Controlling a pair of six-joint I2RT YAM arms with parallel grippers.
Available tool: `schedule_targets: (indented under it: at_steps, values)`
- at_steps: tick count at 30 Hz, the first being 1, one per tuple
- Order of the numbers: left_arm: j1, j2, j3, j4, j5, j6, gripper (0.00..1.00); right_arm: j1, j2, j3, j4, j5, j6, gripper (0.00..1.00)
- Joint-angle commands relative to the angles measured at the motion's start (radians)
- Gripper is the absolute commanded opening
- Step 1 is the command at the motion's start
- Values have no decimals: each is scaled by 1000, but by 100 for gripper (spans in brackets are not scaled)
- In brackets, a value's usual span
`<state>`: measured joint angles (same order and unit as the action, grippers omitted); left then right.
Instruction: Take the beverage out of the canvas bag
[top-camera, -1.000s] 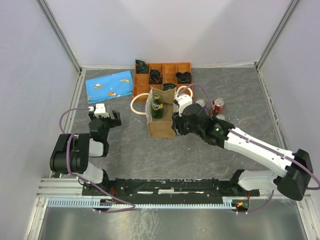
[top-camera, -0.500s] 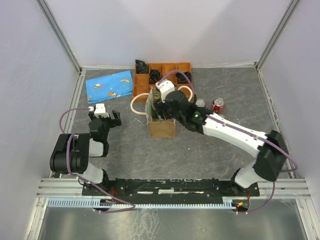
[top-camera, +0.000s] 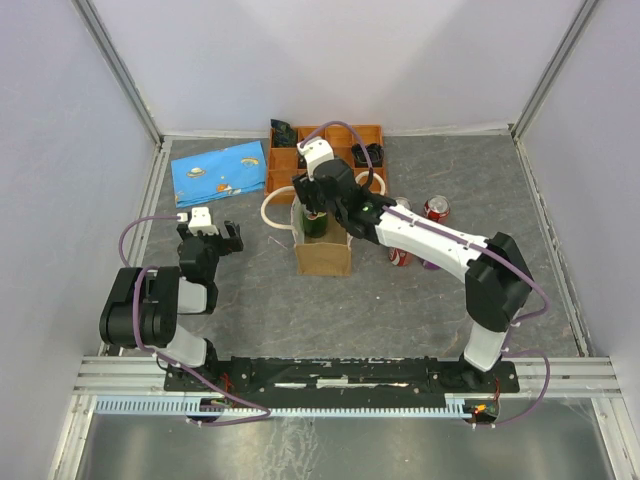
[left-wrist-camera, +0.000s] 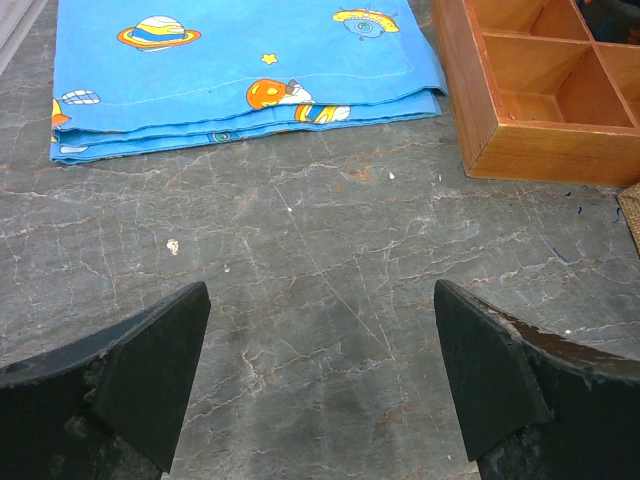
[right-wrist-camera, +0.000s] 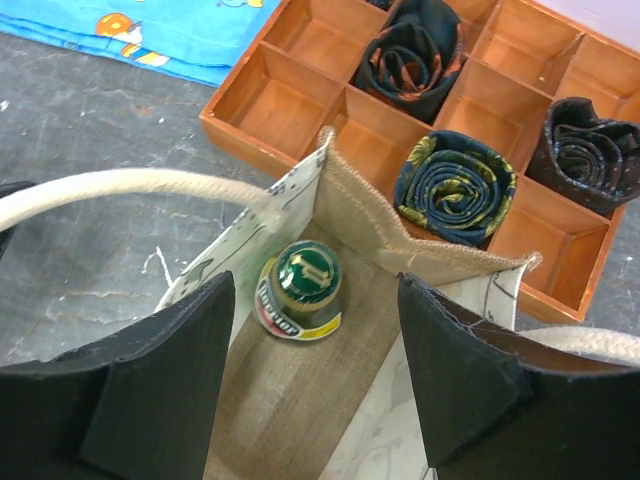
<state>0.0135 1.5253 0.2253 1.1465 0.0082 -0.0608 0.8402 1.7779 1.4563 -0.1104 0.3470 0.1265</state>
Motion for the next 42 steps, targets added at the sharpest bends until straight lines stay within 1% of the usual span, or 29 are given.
schedule_targets:
  at_steps: [1, 14, 17, 21, 23, 25, 27, 29, 34, 42]
  values:
    - [-4, -5, 9, 35, -8, 40, 99, -28, 29, 61, 61, 15, 16, 74]
    - [-4, -4, 9, 36, -8, 39, 99, -50, 109, 86, 63, -35, 31, 68]
    - [-3, -4, 9, 35, -8, 39, 99, -50, 121, 90, 63, -37, 36, 65]
    - [-3, -4, 9, 35, -8, 40, 99, -52, 134, 91, 61, -39, 43, 57]
    - [-3, -4, 9, 36, -8, 39, 99, -52, 139, 93, 60, -39, 45, 50]
    - [-3, -5, 9, 36, -8, 39, 99, -52, 144, 96, 58, -37, 40, 40]
    - [-2, -5, 9, 35, -8, 39, 99, -52, 149, 107, 50, -34, 33, 24]
    - [-3, -5, 9, 35, -8, 39, 99, -52, 152, 121, 41, -31, 23, 1]
    - [-3, -5, 9, 35, -8, 40, 99, -52, 136, 152, 60, -50, -12, 0]
    - [-3, -5, 9, 36, -8, 39, 99, -50, 89, 295, 78, -91, -91, 0]
